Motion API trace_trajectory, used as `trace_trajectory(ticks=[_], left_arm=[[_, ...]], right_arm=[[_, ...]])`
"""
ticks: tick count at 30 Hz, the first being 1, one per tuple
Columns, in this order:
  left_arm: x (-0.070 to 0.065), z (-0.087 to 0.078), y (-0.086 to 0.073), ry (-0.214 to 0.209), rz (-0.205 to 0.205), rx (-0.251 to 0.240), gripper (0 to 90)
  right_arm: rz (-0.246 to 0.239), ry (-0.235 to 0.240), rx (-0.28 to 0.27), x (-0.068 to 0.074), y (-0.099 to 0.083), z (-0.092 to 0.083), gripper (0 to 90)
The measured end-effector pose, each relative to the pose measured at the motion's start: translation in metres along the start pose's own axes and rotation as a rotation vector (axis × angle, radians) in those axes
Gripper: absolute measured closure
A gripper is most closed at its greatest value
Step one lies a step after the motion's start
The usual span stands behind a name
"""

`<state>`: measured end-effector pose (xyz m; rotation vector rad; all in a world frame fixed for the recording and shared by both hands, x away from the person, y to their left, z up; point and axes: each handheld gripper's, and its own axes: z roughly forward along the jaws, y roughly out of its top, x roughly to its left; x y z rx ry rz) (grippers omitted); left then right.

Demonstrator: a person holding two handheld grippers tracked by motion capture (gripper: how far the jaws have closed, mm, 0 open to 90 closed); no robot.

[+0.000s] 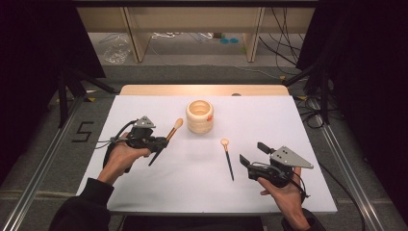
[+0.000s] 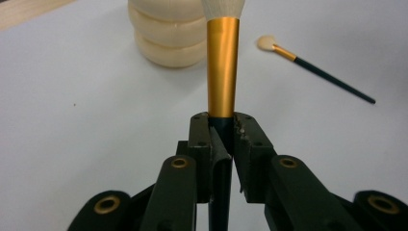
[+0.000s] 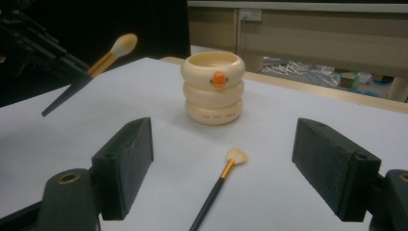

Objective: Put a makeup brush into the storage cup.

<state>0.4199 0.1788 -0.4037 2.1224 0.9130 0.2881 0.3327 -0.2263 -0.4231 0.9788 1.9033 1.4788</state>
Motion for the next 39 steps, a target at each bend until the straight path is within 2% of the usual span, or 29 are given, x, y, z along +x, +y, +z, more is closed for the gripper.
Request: trace_trajectory(ticks=[5, 6, 7, 10, 12, 13, 14, 18, 19, 23, 25, 27, 30, 33, 39], left_arm=[[0.0, -0.003, 0.002, 0.013, -0.016, -0.064, 78.3], [-0.001, -0.002, 0.002, 0.013, -0.05, -0.095, 78.2], [0.0, -0.003, 0.002, 0.017, -0.05, -0.1, 78.2], [0.002, -0.002, 0.001, 0.025, -0.089, -0.15, 78.2], [0.005, -0.003, 0.001, 0.03, -0.085, -0.16, 78.2], [0.005, -0.003, 0.001, 0.031, -0.104, -0.179, 78.2], [0.004, -0.004, 0.001, 0.049, -0.105, -0.198, 78.3], [0.005, -0.005, 0.003, 0.06, -0.125, -0.224, 78.2], [0.006, -0.006, 0.003, 0.061, -0.116, -0.228, 78.2], [0.006, -0.006, 0.004, 0.056, -0.129, -0.252, 78.2], [0.007, -0.007, 0.005, 0.06, -0.115, -0.285, 78.2], [0.006, -0.006, 0.006, 0.059, -0.133, -0.306, 78.2], [0.006, -0.007, 0.008, 0.073, -0.117, -0.339, 78.3], [0.006, -0.007, 0.013, 0.078, -0.117, -0.376, 78.3], [0.007, -0.003, 0.019, 0.083, -0.137, -0.404, 78.3]], right_arm=[[-0.003, -0.002, 0.0, 0.0, 0.0, 0.0, 23.3], [-0.004, -0.002, 0.0, 0.0, 0.0, 0.0, 23.3], [-0.005, -0.003, 0.001, -0.001, 0.0, 0.0, 23.3], [-0.004, -0.002, -0.001, 0.0, 0.0, 0.0, 23.3], [-0.005, -0.004, 0.003, -0.001, 0.0, 0.0, 23.3], [-0.004, -0.003, 0.0, -0.001, 0.0, 0.001, 23.3], [-0.004, -0.003, 0.0, -0.001, 0.0, 0.0, 23.3], [-0.005, -0.003, -0.001, -0.001, 0.0, 0.001, 23.3], [-0.001, -0.004, 0.002, -0.001, 0.0, 0.0, 23.3], [-0.002, -0.005, 0.002, -0.001, 0.0, 0.0, 23.3], [-0.001, -0.004, 0.001, -0.001, 0.0, 0.0, 23.3], [-0.005, -0.004, 0.001, -0.001, 0.0, 0.001, 23.3], [-0.002, -0.005, 0.001, -0.001, 0.0, 0.001, 23.3], [-0.001, -0.006, 0.003, -0.001, 0.0, 0.001, 23.3], [0.0, -0.005, 0.001, -0.001, 0.0, 0.0, 23.3]])
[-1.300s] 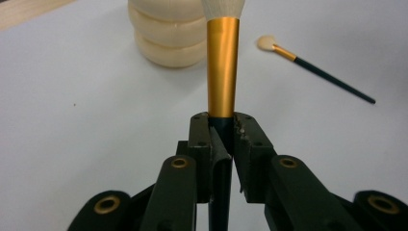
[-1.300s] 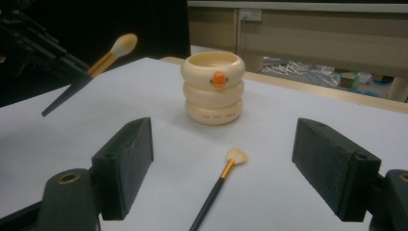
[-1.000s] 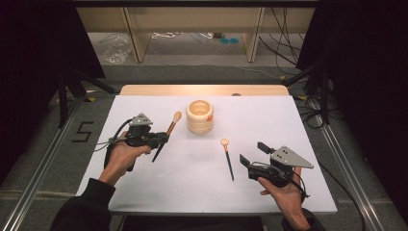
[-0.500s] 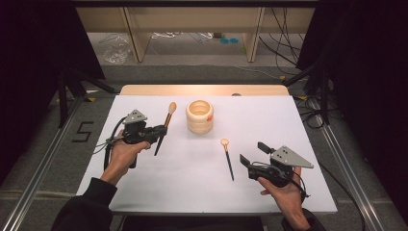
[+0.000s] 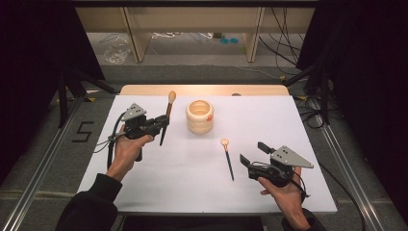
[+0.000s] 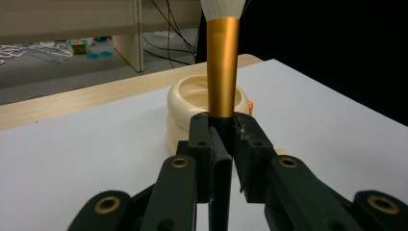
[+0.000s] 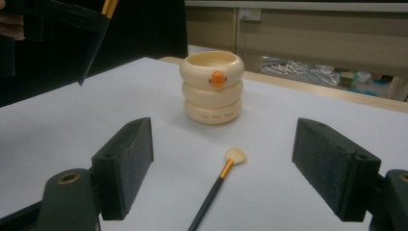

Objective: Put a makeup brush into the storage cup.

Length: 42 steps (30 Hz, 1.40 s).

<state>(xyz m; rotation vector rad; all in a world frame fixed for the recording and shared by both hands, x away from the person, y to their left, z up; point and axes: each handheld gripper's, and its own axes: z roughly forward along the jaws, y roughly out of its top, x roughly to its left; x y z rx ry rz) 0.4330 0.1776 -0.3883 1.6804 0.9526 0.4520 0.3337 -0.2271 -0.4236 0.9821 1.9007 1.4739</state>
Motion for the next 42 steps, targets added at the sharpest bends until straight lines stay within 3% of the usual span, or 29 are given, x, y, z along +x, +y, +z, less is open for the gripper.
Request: trace_trajectory(ticks=[15, 20, 21, 23, 32, 42], left_arm=[[0.003, 0.021, 0.013, 0.015, -0.016, -0.064, 78.3], [0.004, 0.031, 0.02, 0.014, 0.0, -0.085, 78.3], [0.003, 0.033, 0.021, 0.012, -0.002, -0.09, 78.3], [0.003, 0.036, 0.023, 0.013, -0.001, -0.095, 78.3], [0.003, 0.052, 0.031, 0.003, -0.015, -0.135, 78.3], [-0.001, 0.068, 0.043, 0.002, 0.007, -0.159, 78.3]], right_arm=[[0.0, 0.003, 0.001, 0.0, 0.0, 0.0, 23.4], [-0.001, 0.002, -0.006, 0.0, 0.0, 0.0, 23.4], [0.028, 0.006, 0.013, 0.001, 0.0, -0.001, 23.4], [0.038, 0.017, 0.004, 0.002, -0.001, 0.0, 23.4], [0.033, 0.015, 0.02, 0.001, 0.0, -0.001, 23.4], [0.039, 0.017, 0.013, 0.001, -0.001, 0.0, 23.4]])
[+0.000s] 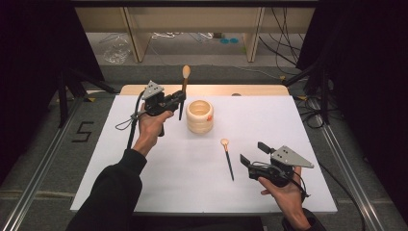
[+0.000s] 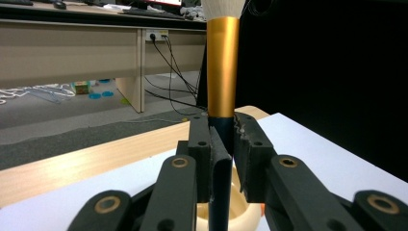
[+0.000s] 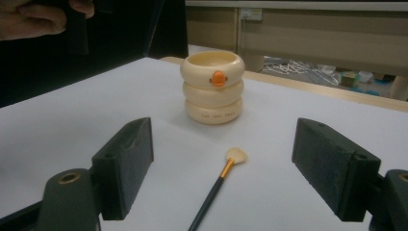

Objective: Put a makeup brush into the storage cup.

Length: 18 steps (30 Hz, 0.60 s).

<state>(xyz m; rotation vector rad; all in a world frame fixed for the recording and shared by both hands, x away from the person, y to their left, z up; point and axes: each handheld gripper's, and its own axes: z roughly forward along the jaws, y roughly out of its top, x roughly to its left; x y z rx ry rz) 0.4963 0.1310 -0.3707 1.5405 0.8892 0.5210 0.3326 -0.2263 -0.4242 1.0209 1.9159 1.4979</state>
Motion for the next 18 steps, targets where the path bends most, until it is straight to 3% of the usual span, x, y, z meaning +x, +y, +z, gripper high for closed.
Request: trace_trajectory(ticks=[6, 18], left_arm=[[-0.003, 0.011, 0.006, -0.012, 0.003, -0.01, 78.3], [0.0, 0.03, 0.008, 0.005, 0.006, -0.009, 78.3]], right_arm=[[0.004, 0.003, -0.001, 0.0, 0.0, 0.0, 23.4], [0.004, 0.008, -0.003, 0.0, 0.0, 0.0, 23.4]])
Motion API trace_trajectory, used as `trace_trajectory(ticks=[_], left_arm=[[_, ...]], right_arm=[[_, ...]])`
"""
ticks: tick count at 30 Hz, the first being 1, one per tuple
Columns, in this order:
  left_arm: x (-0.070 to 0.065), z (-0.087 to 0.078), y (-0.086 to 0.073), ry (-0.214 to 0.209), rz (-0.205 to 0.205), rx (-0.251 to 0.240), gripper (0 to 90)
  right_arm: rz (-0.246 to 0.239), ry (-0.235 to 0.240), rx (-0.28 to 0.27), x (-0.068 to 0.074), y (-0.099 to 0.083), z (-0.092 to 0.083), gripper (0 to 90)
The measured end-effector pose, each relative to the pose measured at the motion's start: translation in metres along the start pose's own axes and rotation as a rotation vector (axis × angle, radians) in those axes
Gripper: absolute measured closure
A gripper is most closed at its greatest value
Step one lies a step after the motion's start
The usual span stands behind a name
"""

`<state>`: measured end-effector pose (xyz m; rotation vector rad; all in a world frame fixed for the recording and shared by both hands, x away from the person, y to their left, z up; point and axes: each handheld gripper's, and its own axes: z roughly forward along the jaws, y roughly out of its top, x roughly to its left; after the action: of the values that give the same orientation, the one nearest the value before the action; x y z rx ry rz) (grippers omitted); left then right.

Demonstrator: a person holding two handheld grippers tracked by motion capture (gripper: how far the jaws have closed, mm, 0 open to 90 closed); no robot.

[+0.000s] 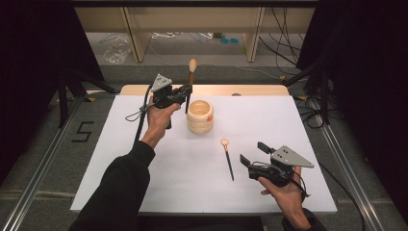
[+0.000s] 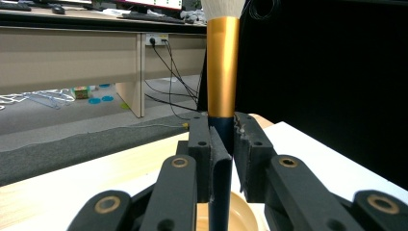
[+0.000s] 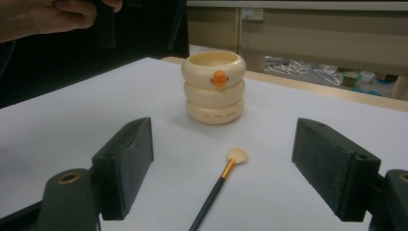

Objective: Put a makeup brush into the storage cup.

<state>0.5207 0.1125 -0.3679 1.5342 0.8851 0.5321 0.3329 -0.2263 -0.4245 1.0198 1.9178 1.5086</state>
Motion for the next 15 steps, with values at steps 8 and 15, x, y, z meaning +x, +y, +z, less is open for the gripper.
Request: trace_trajectory(ticks=[8, 15], left_arm=[[-0.001, 0.011, 0.003, 0.004, -0.003, -0.01, 78.3], [-0.003, 0.022, 0.001, 0.004, -0.008, -0.007, 78.3]], right_arm=[[-0.002, 0.002, -0.001, 0.0, 0.0, 0.0, 23.4], [-0.01, -0.004, 0.003, 0.0, 0.0, 0.0, 23.4]])
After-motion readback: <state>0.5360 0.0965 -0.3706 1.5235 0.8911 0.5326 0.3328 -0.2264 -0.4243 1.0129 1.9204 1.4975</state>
